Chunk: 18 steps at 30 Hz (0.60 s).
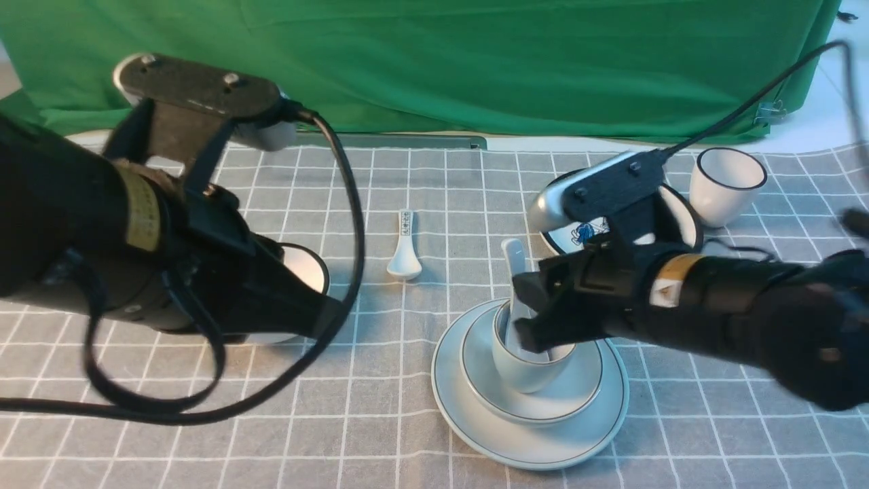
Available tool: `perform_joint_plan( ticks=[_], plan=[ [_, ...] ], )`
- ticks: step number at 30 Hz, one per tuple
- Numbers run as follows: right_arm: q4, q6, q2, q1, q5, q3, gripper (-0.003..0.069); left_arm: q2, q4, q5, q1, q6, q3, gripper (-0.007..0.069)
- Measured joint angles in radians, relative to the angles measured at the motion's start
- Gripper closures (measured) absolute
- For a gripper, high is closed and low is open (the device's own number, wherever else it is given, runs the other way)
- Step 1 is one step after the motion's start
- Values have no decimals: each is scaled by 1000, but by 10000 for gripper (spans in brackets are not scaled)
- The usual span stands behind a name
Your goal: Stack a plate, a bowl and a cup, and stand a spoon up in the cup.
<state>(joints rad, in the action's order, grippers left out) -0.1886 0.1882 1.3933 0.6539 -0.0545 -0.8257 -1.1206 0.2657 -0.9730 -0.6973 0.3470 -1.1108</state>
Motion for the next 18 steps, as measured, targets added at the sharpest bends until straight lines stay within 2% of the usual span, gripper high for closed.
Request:
perform_joint_plan(
  ticks=[3,6,8,12,18],
  plan=[
    [11,13,-149,-41,152,0,443,66,5,0,0,4,0,616],
    [31,11,-410,-152,348,0,568,206,24,20,0,24,29,616],
    [50,-8,-538,-213,395,7,613,267,36,40,0,26,63,616],
    [89,-41,-905,-314,381,80,635,475,80,133,0,52,207,616],
    [95,-46,-1215,-340,306,240,635,647,94,275,0,80,380,616]
  ],
)
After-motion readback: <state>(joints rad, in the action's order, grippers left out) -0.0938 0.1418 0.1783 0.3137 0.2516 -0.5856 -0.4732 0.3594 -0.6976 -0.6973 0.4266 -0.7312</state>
